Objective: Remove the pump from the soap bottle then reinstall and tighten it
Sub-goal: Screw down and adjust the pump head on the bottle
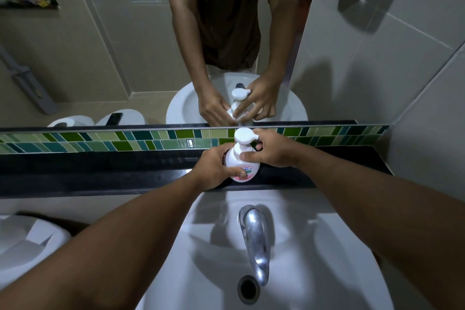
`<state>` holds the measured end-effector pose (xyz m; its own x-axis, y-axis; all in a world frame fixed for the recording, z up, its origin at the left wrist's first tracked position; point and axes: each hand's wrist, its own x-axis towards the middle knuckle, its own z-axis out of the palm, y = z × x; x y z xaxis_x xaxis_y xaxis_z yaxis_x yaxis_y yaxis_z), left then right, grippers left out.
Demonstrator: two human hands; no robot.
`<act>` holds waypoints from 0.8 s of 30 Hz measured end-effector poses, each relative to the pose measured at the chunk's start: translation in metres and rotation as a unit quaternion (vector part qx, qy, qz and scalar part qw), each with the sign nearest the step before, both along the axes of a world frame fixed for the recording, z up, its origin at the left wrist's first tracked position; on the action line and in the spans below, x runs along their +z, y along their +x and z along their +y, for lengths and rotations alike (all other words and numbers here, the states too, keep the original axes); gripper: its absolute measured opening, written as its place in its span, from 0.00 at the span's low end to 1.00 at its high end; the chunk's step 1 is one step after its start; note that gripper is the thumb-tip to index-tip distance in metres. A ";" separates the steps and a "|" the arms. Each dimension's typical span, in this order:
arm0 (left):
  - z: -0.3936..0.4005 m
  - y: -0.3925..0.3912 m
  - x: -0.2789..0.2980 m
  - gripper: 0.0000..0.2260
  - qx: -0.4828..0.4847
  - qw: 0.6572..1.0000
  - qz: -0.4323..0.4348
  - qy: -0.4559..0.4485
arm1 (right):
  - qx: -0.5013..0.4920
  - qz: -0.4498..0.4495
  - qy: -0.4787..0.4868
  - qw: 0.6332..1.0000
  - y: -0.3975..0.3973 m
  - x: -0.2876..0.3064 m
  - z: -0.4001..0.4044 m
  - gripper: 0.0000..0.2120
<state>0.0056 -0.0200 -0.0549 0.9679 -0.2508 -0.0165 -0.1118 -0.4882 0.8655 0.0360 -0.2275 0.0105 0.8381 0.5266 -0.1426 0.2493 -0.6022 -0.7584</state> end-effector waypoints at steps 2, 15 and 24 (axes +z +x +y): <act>0.000 0.000 0.000 0.28 0.002 1.000 -0.001 0.001 | -0.039 -0.021 0.012 0.999 -0.004 -0.007 0.003 0.22; -0.002 -0.006 -0.002 0.27 0.025 0.999 -0.033 0.020 | -0.211 -0.223 -0.064 0.950 -0.032 -0.026 0.030 0.26; -0.001 -0.007 0.000 0.27 0.022 0.999 -0.026 0.027 | -0.248 -0.156 -0.109 0.950 -0.038 -0.018 0.035 0.26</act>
